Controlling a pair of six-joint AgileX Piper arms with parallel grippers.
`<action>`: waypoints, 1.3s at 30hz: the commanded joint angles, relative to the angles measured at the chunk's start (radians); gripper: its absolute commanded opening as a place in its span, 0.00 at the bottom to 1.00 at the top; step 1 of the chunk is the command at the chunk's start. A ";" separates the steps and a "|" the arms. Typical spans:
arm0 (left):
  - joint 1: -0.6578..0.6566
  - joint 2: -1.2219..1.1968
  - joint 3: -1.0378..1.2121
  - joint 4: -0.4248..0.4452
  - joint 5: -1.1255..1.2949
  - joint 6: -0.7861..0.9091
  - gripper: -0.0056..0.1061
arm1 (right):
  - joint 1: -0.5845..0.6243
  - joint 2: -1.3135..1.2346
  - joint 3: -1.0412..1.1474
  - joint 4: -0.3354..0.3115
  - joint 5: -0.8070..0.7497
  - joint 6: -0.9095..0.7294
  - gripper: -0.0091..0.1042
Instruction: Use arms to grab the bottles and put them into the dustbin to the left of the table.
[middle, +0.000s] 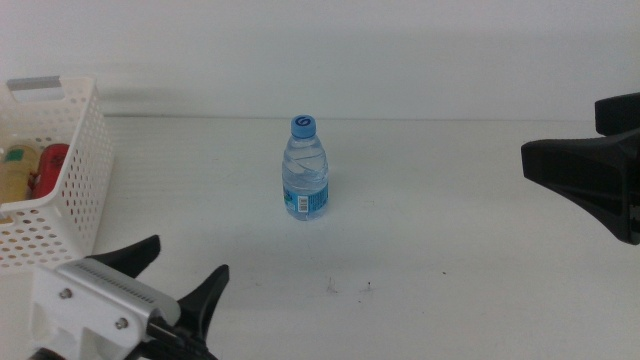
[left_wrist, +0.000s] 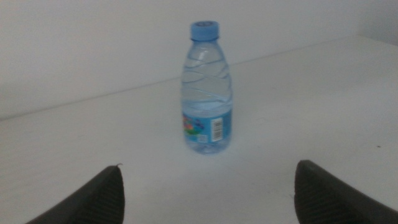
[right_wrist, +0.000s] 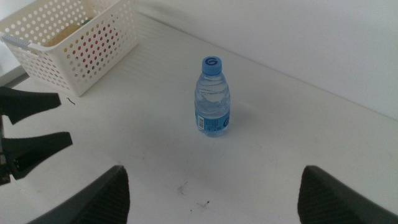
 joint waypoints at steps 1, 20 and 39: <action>-0.009 0.060 0.008 0.051 -0.094 -0.060 0.89 | 0.002 -0.005 -0.007 -0.003 -0.008 -0.004 0.90; -0.007 0.110 -0.044 0.035 -0.116 -0.053 0.89 | 0.002 -0.005 -0.007 -0.003 -0.008 -0.004 0.90; 0.247 0.359 -0.233 0.433 -0.154 -0.263 0.89 | 0.002 -0.005 -0.007 -0.003 -0.008 -0.004 0.90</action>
